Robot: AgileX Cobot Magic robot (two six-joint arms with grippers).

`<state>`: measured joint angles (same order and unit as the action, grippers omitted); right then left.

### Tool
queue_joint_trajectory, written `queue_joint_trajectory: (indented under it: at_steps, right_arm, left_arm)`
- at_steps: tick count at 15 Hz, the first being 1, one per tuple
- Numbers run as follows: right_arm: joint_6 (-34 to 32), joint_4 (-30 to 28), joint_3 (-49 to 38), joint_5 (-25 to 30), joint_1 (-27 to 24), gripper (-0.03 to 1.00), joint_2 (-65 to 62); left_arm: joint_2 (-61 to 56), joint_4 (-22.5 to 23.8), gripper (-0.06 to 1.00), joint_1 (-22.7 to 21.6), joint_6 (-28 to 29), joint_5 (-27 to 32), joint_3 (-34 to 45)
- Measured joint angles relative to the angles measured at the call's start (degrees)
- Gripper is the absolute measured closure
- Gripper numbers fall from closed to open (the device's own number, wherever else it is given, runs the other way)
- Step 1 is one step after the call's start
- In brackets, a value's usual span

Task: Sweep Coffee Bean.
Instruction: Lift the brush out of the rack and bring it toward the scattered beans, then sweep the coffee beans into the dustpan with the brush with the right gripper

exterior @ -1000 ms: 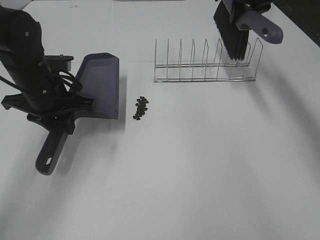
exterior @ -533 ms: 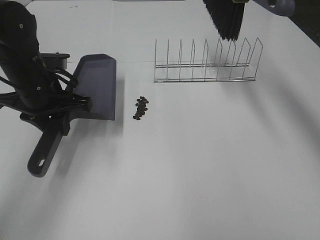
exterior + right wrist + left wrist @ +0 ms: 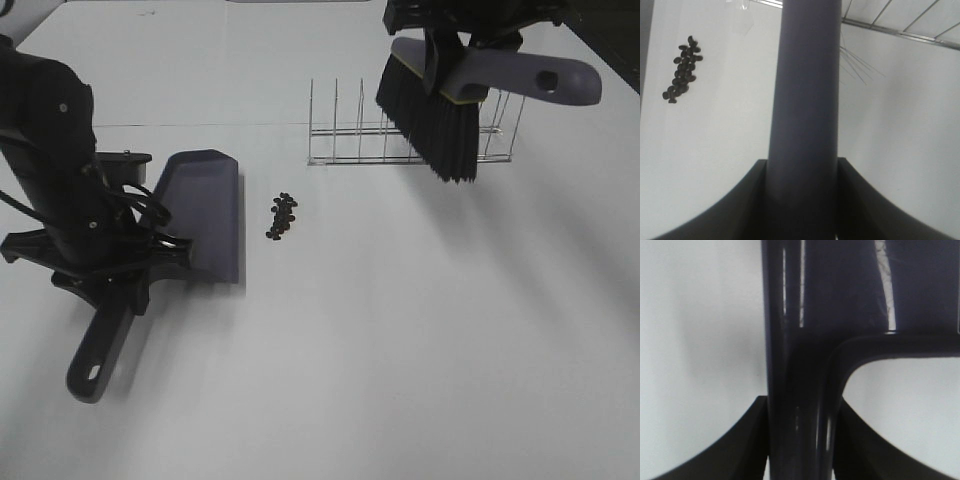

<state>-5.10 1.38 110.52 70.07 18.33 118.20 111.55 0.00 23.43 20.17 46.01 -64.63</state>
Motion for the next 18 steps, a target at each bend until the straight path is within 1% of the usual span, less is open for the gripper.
queue_joint_trajectory:
  at_steps: [1,3,4,6,7,10,11,12,13,15,18]
  right_arm:
    - [0.00,1.72,-3.72,-3.32,0.86,0.65,0.00]
    - [-0.17,2.23,-7.39,-5.73,1.72,0.65,0.00]
    - [-0.52,1.32,-9.22,-7.22,2.41,0.65,0.00]
    - [-3.78,-3.95,-12.55,-10.49,5.73,0.65,0.00]
    - [-5.21,-5.84,-12.95,-11.17,6.88,0.65,0.11]
    - [-13.29,-19.14,-13.29,-12.66,13.75,0.65,3.27]
    - [-14.55,-22.12,-13.35,-12.49,15.36,0.65,5.04]
    - [-15.13,-23.89,-13.41,-12.43,16.62,0.65,7.10]
    - [-15.30,-24.69,-13.41,-12.43,17.53,0.65,8.77]
    - [-15.30,-24.29,-11.29,-12.38,18.74,0.65,11.69]
    - [-13.18,-19.42,-5.79,-11.06,20.05,0.65,15.64]
  left_arm:
    - [2.92,-0.69,0.60,1.89,0.97,-1.26,0.00]
    - [5.50,-1.03,0.60,2.29,1.49,-1.78,-0.11]
    - [5.67,-1.03,0.60,2.29,1.49,-1.78,-0.17]
    - [5.73,-1.03,0.60,2.29,1.49,-1.78,-0.23]
    - [5.73,-1.03,0.60,2.29,1.49,-1.78,-0.23]
    - [5.79,-1.03,0.60,2.29,1.49,-1.78,-0.23]
    - [5.79,-1.03,0.60,2.29,1.49,-1.78,-0.23]
    - [5.79,-1.03,0.60,2.29,1.49,-1.78,-0.23]
    - [5.79,-1.03,0.60,2.29,1.49,-1.78,-0.23]
    - [5.84,-1.03,0.60,2.29,1.49,-1.83,-0.23]
    - [5.84,-1.03,0.60,2.29,1.43,-2.01,-0.23]
